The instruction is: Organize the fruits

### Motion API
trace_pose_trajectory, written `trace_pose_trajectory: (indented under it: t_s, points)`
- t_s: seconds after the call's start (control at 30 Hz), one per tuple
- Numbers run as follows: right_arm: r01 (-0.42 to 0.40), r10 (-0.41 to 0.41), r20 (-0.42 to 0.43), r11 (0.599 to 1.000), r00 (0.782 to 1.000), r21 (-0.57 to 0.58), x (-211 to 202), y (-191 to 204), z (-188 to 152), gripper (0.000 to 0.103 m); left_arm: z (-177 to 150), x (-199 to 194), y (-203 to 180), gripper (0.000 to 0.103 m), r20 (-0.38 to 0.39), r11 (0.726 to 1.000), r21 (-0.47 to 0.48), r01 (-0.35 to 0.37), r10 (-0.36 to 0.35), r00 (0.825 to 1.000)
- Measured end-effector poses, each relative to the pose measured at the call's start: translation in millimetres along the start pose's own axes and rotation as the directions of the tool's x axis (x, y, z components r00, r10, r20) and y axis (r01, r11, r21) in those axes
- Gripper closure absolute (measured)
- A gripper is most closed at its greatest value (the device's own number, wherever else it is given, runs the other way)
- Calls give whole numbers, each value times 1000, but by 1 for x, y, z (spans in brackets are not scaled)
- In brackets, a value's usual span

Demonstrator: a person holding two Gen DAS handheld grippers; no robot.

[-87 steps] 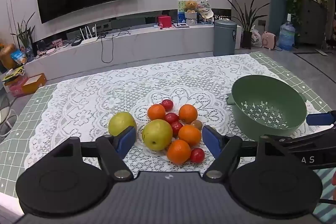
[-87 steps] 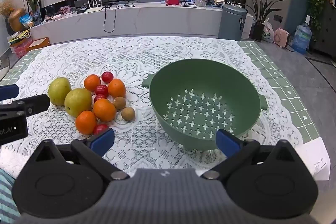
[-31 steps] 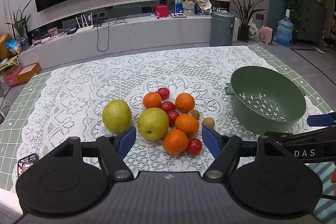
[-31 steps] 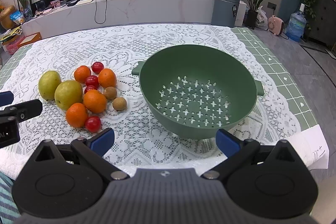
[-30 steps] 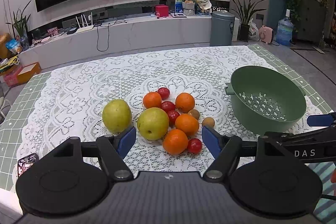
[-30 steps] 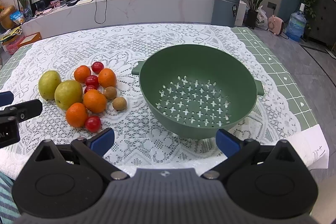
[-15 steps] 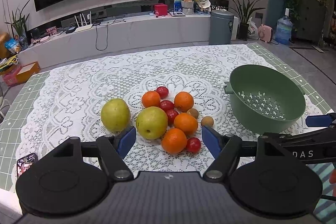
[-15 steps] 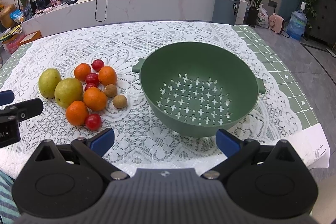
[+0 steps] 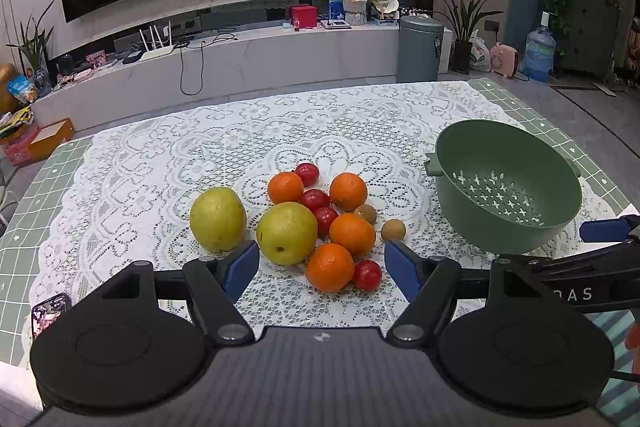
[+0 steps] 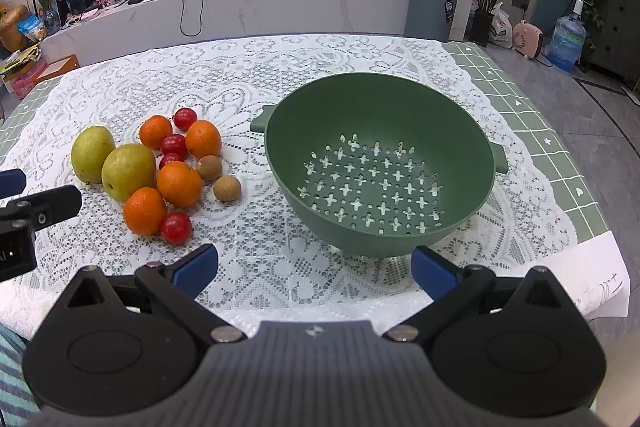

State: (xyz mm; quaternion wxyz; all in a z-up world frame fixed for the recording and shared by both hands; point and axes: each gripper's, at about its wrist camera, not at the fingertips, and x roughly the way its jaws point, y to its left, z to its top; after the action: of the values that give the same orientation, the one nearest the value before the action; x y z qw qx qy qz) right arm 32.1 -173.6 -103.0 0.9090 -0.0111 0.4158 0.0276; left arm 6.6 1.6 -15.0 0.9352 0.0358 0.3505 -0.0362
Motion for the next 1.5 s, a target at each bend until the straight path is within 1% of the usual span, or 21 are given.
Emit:
trace_pose_trajectory:
  t_s: [0.17, 0.23, 0.3, 0.37, 0.47, 0.57, 0.67, 0.77, 0.9, 0.97, 1.03, 1.1, 1.27, 1.33, 1.4, 1.5]
  points:
    - [-2, 2, 0, 1000, 1000, 0, 1, 0, 0, 4, 1, 1, 0, 19, -4, 1000, 0, 3, -3, 1000]
    - [-22, 22, 9, 1000, 1000, 5, 0, 0, -1, 4, 0, 1, 0, 19, -5, 1000, 5, 8, -8, 1000]
    - [-64, 63, 37, 998, 997, 18, -2, -1, -3, 4, 0, 2, 0, 19, -7, 1000, 15, 11, -11, 1000]
    - [-87, 85, 79, 996, 993, 26, -6, 0, -4, 4, -1, 3, -1, 19, -15, 1000, 27, 14, -13, 1000]
    - [-97, 97, 129, 995, 987, 0, -10, 5, -5, 4, 0, 3, 3, 20, -17, 999, 32, 19, -18, 1000]
    - [-124, 127, 137, 992, 982, -29, -7, 10, -4, 4, 1, 3, 9, 20, -10, 1000, 16, -15, 16, 1000]
    - [-141, 147, 143, 989, 979, -51, -5, 15, -1, 4, 2, 2, 17, 20, 6, 1000, -3, -24, 24, 1000]
    - [-154, 165, 158, 985, 974, -81, -4, 23, 1, 4, 3, 3, 22, 20, 5, 1000, -10, -18, 18, 1000]
    - [-183, 202, 164, 975, 965, -124, -1, 33, 5, 4, 2, 7, 27, 24, 7, 1000, -18, -10, 10, 1000]
    - [-209, 229, 166, 969, 959, -130, 1, 36, 7, 5, 2, 9, 30, 28, 5, 1000, -27, -11, 11, 1000]
    - [-226, 250, 174, 963, 953, -146, 4, 42, 11, 5, 3, 12, 34, 30, 5, 999, -27, -23, 23, 1000]
    - [-225, 256, 187, 959, 948, -171, 6, 49, 14, 5, 4, 14, 38, 33, 11, 999, -23, -42, 42, 999]
    - [-231, 276, 184, 945, 943, -233, 17, 65, 20, 5, 7, 21, 54, 33, 33, 997, -36, -72, 73, 997]
    - [-257, 308, 188, 933, 933, -252, 22, 68, 20, 5, 8, 24, 59, 33, 37, 995, -44, -88, 89, 995]
    - [-271, 331, 198, 922, 923, -277, 28, 73, 21, 4, 9, 28, 62, 33, 42, 994, -33, -105, 107, 993]
    - [-281, 346, 185, 909, 920, -307, 34, 83, 27, 4, 9, 36, 64, 33, 32, 991, 5, -130, 130, 991]
